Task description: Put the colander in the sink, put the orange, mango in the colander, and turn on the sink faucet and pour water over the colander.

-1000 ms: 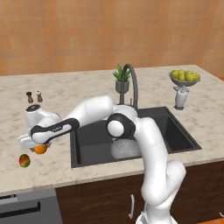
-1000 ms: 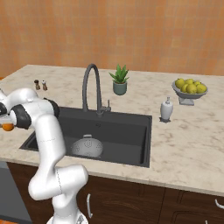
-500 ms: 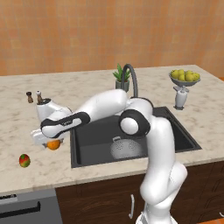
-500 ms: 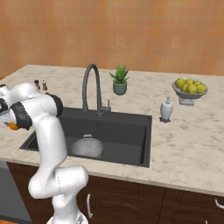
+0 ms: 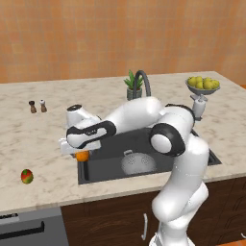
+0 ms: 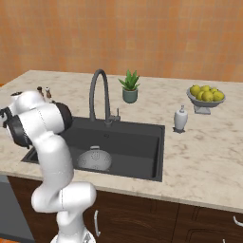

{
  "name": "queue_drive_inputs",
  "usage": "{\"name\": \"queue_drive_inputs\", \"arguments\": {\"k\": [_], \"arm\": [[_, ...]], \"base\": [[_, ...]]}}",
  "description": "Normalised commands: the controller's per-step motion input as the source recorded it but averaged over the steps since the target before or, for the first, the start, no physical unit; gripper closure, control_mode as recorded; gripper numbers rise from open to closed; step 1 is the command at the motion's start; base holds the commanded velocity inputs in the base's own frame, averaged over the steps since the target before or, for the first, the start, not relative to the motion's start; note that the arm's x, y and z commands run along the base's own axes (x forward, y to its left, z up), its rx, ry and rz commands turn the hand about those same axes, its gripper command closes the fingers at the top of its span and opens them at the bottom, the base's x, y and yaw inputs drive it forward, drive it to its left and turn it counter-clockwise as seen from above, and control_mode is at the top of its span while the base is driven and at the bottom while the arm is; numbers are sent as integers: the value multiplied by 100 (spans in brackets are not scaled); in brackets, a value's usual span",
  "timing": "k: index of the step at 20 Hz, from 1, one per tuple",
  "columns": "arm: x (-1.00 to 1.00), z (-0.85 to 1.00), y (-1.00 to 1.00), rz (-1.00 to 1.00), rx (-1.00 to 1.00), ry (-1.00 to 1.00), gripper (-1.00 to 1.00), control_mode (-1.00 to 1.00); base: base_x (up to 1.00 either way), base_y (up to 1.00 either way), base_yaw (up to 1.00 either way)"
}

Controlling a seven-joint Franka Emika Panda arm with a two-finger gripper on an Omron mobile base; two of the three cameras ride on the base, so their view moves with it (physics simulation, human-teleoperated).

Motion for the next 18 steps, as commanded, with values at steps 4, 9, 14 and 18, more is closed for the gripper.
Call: {"name": "queue_drive_inputs", "arguments": {"k": [4,9,14,18], "arm": [[-1,0,-100,-19,0,0,100,-100],[0,0,-100,-21,0,5,100,-100],[0,0,-100,-21,0,6,100,-100],[0,0,-82,-19,0,4,100,-100]], "base": [[0,0,0],[0,0,0],[0,0,0],[0,0,0]]}}
